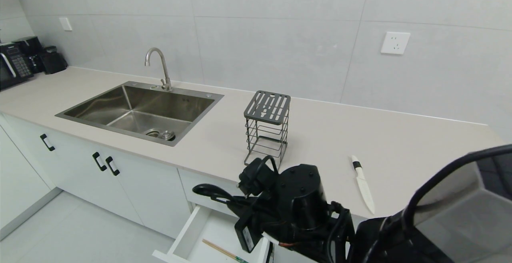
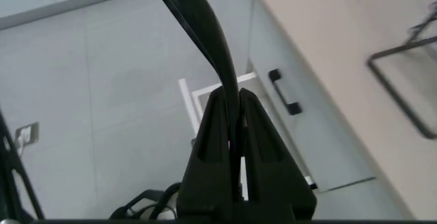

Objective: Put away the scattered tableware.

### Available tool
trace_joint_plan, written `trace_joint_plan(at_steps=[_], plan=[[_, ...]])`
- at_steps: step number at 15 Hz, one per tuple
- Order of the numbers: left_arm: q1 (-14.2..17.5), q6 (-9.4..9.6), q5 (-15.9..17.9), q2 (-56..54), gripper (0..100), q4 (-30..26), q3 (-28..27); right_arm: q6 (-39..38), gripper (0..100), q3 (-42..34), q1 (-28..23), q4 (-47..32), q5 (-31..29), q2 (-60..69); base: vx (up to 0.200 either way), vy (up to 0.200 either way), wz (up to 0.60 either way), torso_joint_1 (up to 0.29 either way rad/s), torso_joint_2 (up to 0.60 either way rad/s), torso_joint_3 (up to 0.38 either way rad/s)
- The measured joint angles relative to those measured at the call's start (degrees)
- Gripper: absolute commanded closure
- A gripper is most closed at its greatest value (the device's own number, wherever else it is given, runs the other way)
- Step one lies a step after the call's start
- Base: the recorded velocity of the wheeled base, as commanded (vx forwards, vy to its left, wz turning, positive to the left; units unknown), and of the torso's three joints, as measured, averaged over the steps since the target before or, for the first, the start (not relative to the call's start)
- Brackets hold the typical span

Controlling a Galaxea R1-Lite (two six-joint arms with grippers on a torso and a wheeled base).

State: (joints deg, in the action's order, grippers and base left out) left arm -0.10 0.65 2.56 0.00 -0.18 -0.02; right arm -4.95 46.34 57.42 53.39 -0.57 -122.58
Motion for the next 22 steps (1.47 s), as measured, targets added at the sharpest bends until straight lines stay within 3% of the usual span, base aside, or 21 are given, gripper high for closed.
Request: trace_joint_plan(at_steps=[5,10,17,22], plan=[[0.00,-0.02,-0.02,0.00,0,0.00,0.00,1.26,100,3.88,2.52,-1.10,2.51,-5.38,0.000,0.000,0.00,0.000,0.00,0.000],[0.00,0.00,0.00,0.00,0,0.00,0.00,1.72,100,9.47,2.80,-7.67,2.62,-7.19,0.000,0.000,0.00,0.000,0.00,0.000],[0.00,0.00,0.00,0.00,0,0.00,0.00,4.77,100,13.01,2.45,-8.57,2.49,-8.51,0.000,0.000,0.00,-0.034,0.08,0.038],[0.00,-0.02,-0.02,0.00,0,0.02,0.00,12.09,100,16.64,-0.89,-13.28,-3.56,-9.40,0.000,0.000,0.00,-0.056,0.12,0.056]])
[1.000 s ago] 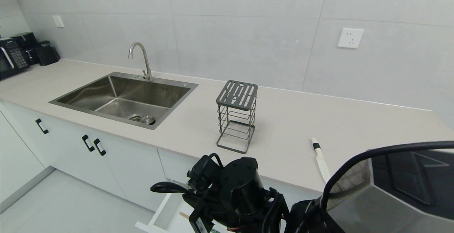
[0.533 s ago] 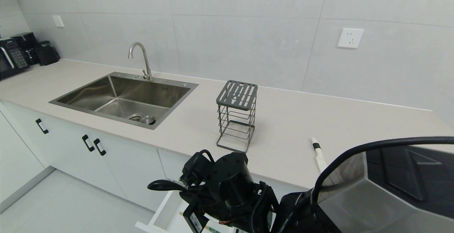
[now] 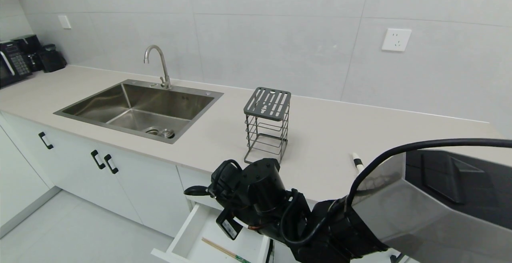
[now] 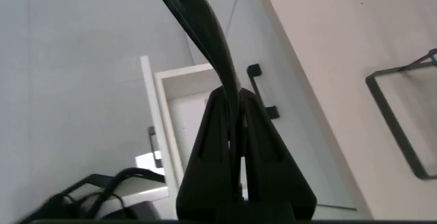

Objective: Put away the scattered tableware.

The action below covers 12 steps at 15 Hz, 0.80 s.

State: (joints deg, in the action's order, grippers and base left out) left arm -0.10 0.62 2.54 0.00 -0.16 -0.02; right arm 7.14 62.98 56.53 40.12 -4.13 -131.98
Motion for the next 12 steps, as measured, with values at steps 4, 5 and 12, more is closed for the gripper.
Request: trace_joint_plan(at_steps=[4,5,12], plan=[[0.00,0.00,0.02,0.00,0,0.00,0.02,1.48,100,2.78,0.17,-0.68,-0.21,-2.29,0.000,0.000,0.00,-0.143,0.28,0.142],[0.00,0.00,0.00,0.00,0,0.00,0.00,1.74,100,3.52,0.50,-1.15,-0.13,-3.04,0.000,0.000,0.00,-0.232,0.45,0.222],[0.00,0.02,0.02,0.00,0,-0.05,0.00,9.90,100,11.97,0.94,-8.31,0.01,-6.78,0.000,0.000,0.00,-0.213,0.43,0.205]])
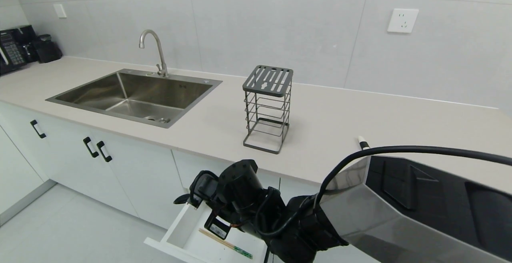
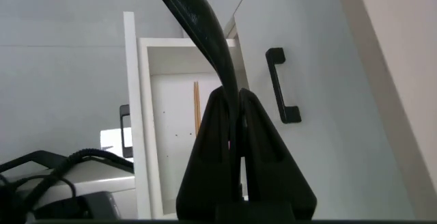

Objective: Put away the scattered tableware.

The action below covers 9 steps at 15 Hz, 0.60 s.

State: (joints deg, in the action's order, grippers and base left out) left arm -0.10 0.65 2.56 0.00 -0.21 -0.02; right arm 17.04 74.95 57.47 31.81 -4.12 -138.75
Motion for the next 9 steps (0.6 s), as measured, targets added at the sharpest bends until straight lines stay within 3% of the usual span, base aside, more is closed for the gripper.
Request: trace_joint_plan(at_steps=[4,9], plan=[[0.00,-0.02,0.00,0.00,0,0.00,0.00,0.11,100,3.63,-0.26,-0.48,-0.01,-2.38,0.000,0.000,0.00,-0.220,0.43,0.211],[0.00,0.00,0.00,0.00,0,0.02,0.00,-0.21,100,8.66,-1.33,-3.64,0.00,-5.40,0.000,0.000,0.00,-0.030,0.06,0.031]])
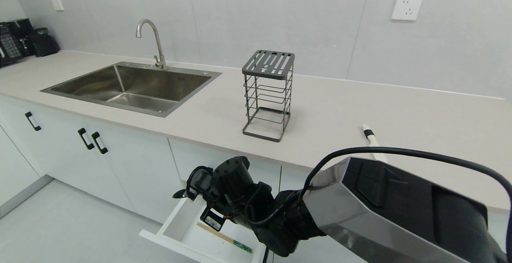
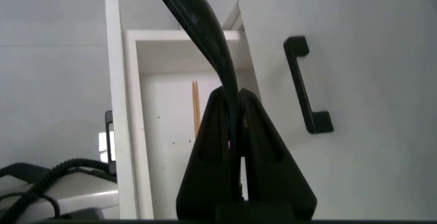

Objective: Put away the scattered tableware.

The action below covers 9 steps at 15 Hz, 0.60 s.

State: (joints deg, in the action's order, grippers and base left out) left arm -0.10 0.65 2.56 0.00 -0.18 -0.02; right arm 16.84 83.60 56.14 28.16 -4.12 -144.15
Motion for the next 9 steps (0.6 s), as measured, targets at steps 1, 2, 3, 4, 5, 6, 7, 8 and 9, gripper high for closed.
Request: trace_joint_plan(at_steps=[1,2,3,4,5,6,7,8,9], plan=[[0.00,0.00,0.00,0.00,0,0.02,0.00,-0.11,100,0.55,-0.29,-2.13,-0.01,-0.37,0.000,0.000,0.00,0.000,0.00,0.000],[0.00,-0.02,0.00,0.00,0,0.02,0.00,-0.22,100,1.10,-0.40,-2.49,-0.01,-0.83,0.000,0.000,0.00,0.000,0.00,0.000],[0.00,0.00,0.00,0.00,0,0.02,0.00,-0.22,100,1.76,-0.49,-2.44,-0.01,-1.35,0.000,0.000,0.00,-0.056,0.09,0.056],[0.00,0.00,0.00,0.00,0,0.05,0.00,-0.26,100,2.84,-0.49,-2.44,0.00,-2.12,0.000,0.000,0.00,-0.134,0.27,0.144],[0.00,0.00,0.00,0.00,0,0.05,0.00,-0.26,100,4.22,-0.49,-2.44,0.00,-2.90,0.000,0.000,0.00,-0.198,0.36,0.188],[0.00,0.01,-0.02,0.00,0,-0.02,0.00,-0.26,100,5.53,-0.52,-2.49,0.00,-3.69,0.000,0.000,0.00,-0.212,0.44,0.203],[0.00,0.04,0.00,0.00,0,0.00,0.00,-0.26,100,6.34,-0.55,-2.51,-0.01,-4.35,0.000,0.000,0.00,-0.242,0.45,0.242],[0.00,0.01,0.00,0.00,0,-0.02,0.00,-0.26,100,6.83,-0.63,-2.46,0.00,-4.80,0.000,0.000,0.00,-0.242,0.48,0.227],[0.00,-0.02,0.00,0.00,0,-0.06,0.00,-0.26,100,7.46,-0.73,-2.38,-0.04,-5.35,0.000,0.000,0.00,-0.198,0.38,0.183]])
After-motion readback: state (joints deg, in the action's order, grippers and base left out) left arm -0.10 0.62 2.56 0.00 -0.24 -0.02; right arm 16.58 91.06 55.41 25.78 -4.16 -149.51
